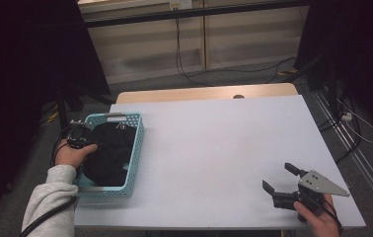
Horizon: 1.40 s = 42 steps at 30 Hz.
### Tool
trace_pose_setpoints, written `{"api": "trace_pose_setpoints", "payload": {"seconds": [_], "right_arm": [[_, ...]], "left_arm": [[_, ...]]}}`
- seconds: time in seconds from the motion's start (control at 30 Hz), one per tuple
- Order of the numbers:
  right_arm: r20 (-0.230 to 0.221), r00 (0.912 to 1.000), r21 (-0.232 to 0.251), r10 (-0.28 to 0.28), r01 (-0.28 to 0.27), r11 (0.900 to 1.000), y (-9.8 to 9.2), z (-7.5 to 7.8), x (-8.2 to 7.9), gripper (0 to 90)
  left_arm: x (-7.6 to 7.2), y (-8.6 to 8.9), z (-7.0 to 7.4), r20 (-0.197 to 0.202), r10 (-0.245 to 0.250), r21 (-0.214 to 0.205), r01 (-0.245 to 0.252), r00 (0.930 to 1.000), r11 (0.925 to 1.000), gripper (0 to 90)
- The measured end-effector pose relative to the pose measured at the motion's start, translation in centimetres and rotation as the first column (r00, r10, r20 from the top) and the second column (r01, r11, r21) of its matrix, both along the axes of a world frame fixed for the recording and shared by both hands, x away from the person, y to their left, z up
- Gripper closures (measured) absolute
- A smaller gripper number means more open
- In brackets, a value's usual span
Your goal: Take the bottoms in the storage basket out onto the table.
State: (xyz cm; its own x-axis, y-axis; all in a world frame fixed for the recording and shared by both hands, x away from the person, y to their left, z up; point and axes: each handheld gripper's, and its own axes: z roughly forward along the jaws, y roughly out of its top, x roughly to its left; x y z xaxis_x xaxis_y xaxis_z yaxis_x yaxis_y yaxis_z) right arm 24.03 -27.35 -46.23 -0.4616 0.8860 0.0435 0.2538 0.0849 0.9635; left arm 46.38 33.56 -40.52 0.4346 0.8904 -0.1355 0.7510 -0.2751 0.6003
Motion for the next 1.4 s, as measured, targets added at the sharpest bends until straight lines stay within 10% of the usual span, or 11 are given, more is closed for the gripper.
{"api": "trace_pose_setpoints", "payload": {"seconds": [0.23, 0.83, 1.23, 1.33, 1.4], "right_arm": [[0.0, 1.0, 0.0, 0.001, -0.001, 1.0, 0.0, 0.0, 0.0, 3.0], [-0.006, 0.9999, -0.001, 0.013, -0.013, 0.9999, 0.2, 0.0, 0.0, 3.0], [-0.013, 0.9996, -0.005, 0.025, -0.025, 0.9997, 0.4, -0.1, 0.0, 3.0], [-0.016, 0.9995, -0.004, 0.029, -0.029, 0.9996, 0.4, -0.2, 0.1, 3.0], [-0.016, 0.9994, -0.004, 0.03, -0.03, 0.9995, 0.4, -0.2, 0.1, 3.0]], "left_arm": [[0.3, 0.2, -0.2, 0.051, 0.014, 0.012, -0.015, 0.9986, 0.9998, 31.5], [0.4, -0.4, 2.7, 0.162, 0.016, 0.019, -0.019, 0.9867, 0.9996, 12.8], [1.2, -0.2, -1.8, 0.09, 0.019, 0.039, -0.022, 0.9958, 0.999, 4.7], [1.5, -1.0, -2.7, 0.105, -0.017, 0.126, 0.004, 0.9943, 0.992, 2.7], [1.6, -1.2, -2.9, 0.085, -0.006, 0.11, -0.004, 0.9963, 0.994, 2.9]]}}
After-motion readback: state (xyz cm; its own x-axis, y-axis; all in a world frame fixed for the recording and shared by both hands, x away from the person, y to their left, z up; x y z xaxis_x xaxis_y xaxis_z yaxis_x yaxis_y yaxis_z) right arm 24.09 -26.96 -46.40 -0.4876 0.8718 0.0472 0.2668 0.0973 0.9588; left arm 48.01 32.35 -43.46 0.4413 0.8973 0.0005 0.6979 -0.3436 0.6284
